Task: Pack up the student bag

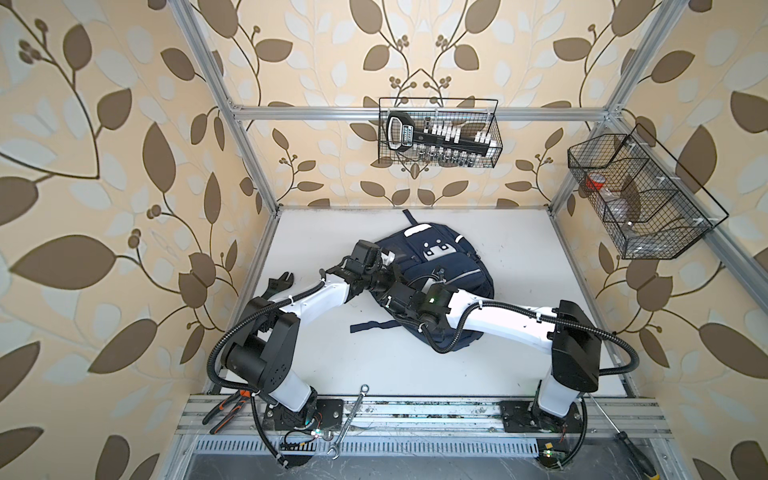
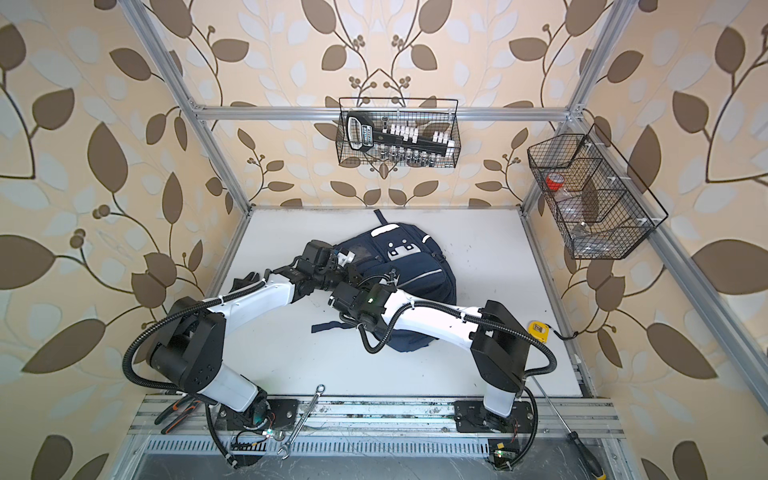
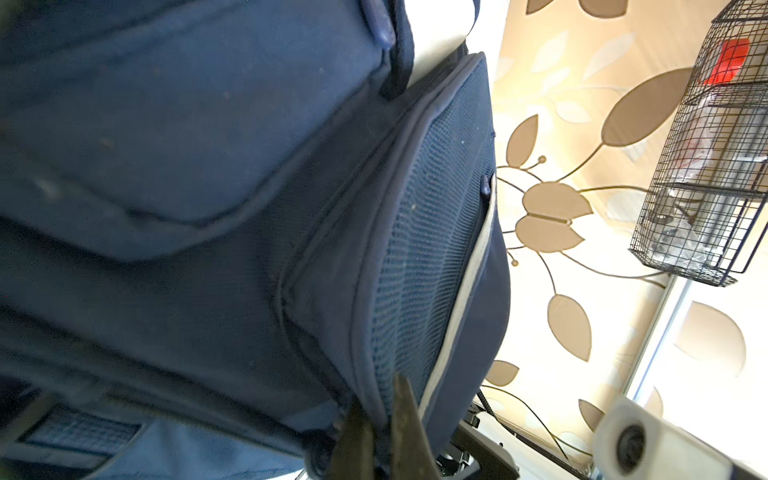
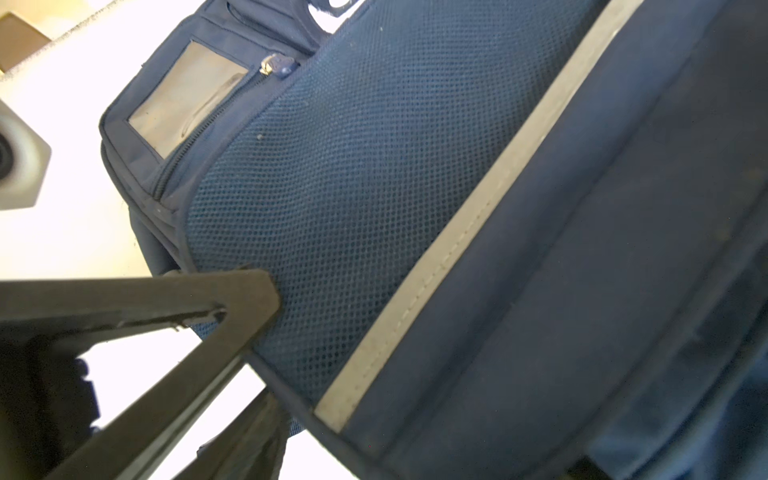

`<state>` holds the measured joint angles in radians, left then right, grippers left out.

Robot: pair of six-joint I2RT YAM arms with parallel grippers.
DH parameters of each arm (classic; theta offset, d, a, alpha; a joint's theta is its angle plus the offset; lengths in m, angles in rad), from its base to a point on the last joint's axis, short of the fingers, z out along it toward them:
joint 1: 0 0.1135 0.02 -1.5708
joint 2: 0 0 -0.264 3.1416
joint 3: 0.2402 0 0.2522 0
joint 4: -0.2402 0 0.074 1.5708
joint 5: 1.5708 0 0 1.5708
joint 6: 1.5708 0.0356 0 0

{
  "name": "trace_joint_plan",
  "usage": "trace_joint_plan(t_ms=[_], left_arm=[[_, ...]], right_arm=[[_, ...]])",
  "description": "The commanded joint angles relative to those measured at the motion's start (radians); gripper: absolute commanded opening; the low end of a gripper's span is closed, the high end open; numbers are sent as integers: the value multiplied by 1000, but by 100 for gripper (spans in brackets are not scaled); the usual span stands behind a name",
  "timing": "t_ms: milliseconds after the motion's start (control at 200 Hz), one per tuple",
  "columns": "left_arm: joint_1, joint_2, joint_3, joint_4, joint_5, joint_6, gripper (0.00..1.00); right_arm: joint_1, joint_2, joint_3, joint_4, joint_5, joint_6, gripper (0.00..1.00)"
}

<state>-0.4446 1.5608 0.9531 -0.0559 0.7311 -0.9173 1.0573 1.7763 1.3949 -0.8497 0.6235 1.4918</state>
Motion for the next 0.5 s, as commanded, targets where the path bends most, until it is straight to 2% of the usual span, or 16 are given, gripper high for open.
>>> trace_joint_plan(t_ms=[0,105,275,495], left_arm=[[-2,-74,11,55,78,30,0],[-2,-78,16,33,65,44,0],[-2,-86,21,7,46,55,0],[-2,-97,27,-22,25,91,0]], right_arm=[[-23,30,-14,-57,6,22,71],[-14,5,-23,-95,-30,13,68],[-17,-69,-95,-138,-79,3,55],[-15,-152,-174,-170,-96,4,46]])
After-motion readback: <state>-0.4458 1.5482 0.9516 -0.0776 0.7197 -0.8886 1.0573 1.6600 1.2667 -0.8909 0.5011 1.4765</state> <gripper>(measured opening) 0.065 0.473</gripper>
